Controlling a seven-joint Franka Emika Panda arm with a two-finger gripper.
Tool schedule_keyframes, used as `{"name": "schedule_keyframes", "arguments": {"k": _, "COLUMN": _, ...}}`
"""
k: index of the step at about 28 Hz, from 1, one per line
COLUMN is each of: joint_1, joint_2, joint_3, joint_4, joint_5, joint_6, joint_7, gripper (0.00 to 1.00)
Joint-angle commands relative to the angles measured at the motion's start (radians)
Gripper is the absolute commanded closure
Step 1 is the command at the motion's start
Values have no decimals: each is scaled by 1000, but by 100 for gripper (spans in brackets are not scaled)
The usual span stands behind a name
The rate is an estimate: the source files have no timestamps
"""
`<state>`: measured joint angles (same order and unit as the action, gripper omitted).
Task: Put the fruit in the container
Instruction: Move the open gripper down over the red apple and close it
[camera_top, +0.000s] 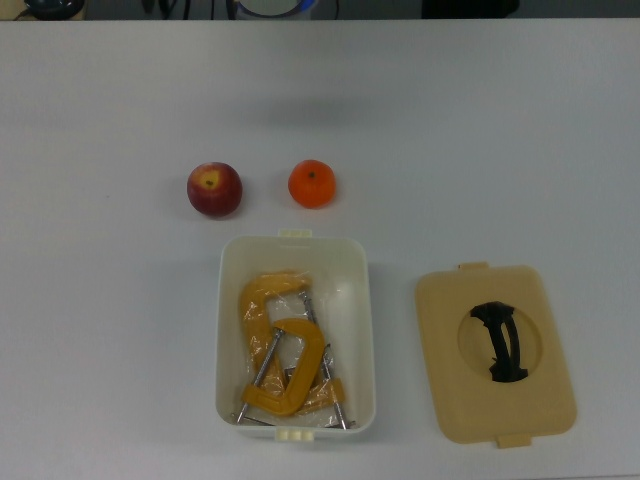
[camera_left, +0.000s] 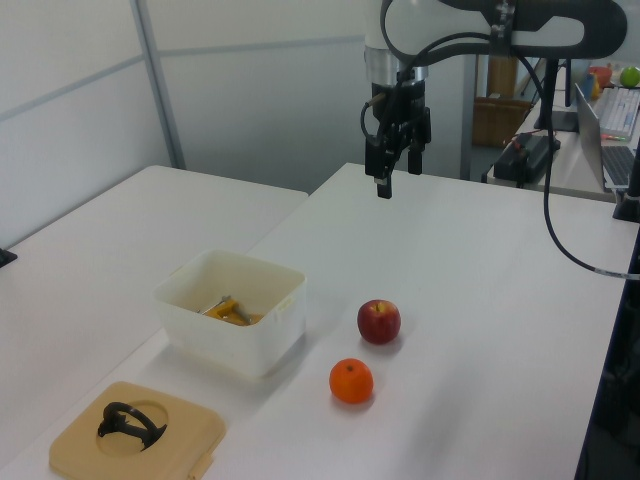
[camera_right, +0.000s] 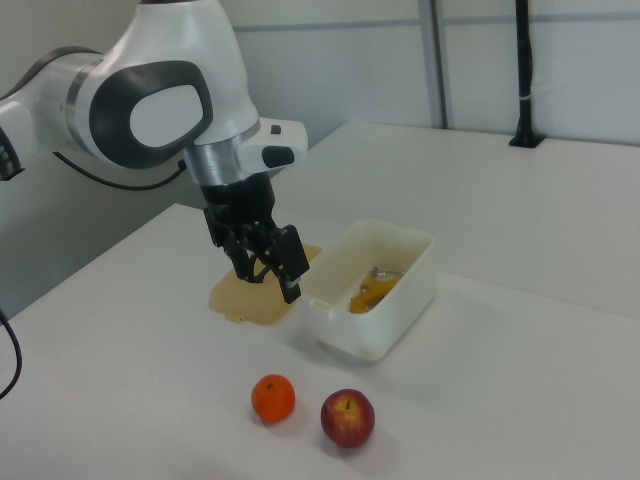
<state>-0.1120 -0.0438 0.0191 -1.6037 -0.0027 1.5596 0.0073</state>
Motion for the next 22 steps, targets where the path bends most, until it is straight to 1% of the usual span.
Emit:
{"name": "schedule_keyframes", "arguments": {"k": 1, "joint_1": 2, "joint_2": 8, "joint_3": -14, "joint_4": 7, "joint_5": 30, "joint_6": -32, "joint_7": -21, "gripper": 0}}
{"name": "schedule_keyframes", "arguments": {"k": 7, "joint_1": -20, "joint_2": 87, "joint_3": -18, "joint_4": 10, "joint_5": 30, "joint_6": -23, "joint_7": -33, "gripper": 0}}
{"name": "schedule_keyframes", "arguments": {"k": 12, "joint_1": -20, "joint_2": 119, "joint_3": -18, "joint_4": -10, "joint_5": 26, "joint_6": -13, "joint_7": -58, "gripper": 0}}
{"name": "schedule_keyframes", "arguments": {"k": 15, "joint_1": -20, "joint_2": 136, "joint_3": -18, "joint_4": -57, "joint_5": 18, "joint_6": 40, "joint_7": -59, "gripper": 0}}
{"name": "schedule_keyframes", "arguments": {"k": 18, "joint_1": -18, "joint_2": 140, "joint_3": -14, "joint_4": -120, "joint_5": 7, "joint_6": 117, "joint_7": -59, "gripper": 0}}
{"name": "schedule_keyframes", "arguments": {"k": 19, "joint_1": -15, "joint_2": 140, "joint_3": -10, "joint_4": -177, "joint_5": -12, "joint_6": 187, "joint_7": -59, "gripper": 0}}
{"name": "schedule_keyframes", "arguments": {"k": 22, "joint_1": -11, "joint_2": 140, "joint_3": -5, "joint_4": -257, "joint_5": -49, "joint_6": 293, "joint_7": -58, "gripper": 0}}
